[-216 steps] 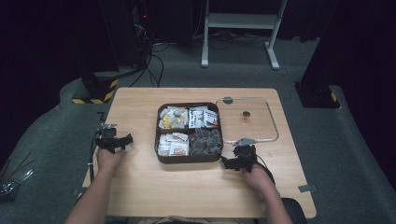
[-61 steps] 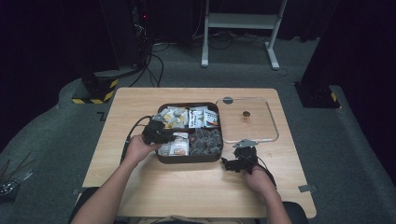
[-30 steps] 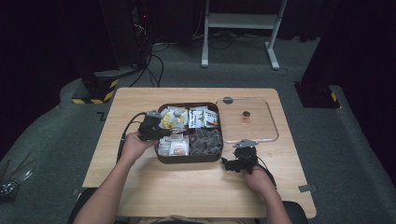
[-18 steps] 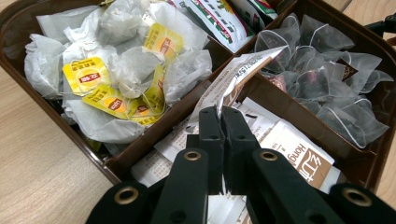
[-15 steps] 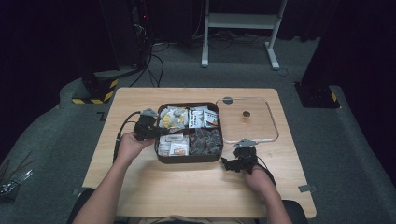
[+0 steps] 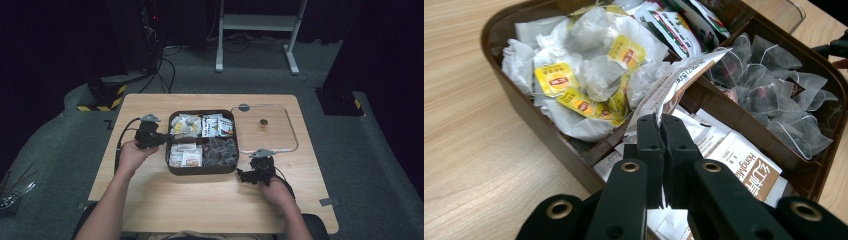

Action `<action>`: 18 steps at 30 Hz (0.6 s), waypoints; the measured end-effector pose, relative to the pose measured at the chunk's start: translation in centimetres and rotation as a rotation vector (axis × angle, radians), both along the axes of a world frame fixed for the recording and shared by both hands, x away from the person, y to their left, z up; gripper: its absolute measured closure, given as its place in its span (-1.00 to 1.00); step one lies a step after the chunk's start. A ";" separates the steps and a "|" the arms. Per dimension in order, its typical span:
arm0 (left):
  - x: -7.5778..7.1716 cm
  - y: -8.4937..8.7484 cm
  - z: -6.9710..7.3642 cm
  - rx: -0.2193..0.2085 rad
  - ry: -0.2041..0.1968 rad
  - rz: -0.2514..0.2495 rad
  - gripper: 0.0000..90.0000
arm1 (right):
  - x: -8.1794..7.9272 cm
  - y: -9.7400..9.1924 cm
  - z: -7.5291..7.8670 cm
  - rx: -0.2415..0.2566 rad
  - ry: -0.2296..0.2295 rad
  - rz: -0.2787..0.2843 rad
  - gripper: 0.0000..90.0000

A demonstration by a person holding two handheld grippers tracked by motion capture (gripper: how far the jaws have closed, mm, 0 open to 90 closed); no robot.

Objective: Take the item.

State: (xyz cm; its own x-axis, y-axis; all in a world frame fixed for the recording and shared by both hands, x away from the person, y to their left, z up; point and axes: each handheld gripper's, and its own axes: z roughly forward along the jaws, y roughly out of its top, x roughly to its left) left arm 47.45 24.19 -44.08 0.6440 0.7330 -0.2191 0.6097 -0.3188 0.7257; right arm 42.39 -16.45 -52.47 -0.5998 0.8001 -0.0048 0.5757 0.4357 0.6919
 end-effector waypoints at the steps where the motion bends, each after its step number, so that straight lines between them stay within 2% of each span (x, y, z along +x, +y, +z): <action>1: 0.0 0.2 0.1 0.001 -0.004 0.002 0.95 | 0.0 0.0 0.0 0.000 0.000 0.000 -0.83; 18: -0.4 3.6 0.6 -0.014 -0.011 0.066 0.95 | 0.1 0.1 0.0 0.000 0.000 0.004 -0.83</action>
State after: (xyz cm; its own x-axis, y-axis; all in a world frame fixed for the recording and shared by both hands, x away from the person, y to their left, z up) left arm 47.06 27.77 -43.47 0.5969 0.7707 -0.2230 0.6211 -0.2679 0.7365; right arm 42.50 -16.39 -52.47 -0.6027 0.7979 -0.0053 0.5739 0.4381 0.6919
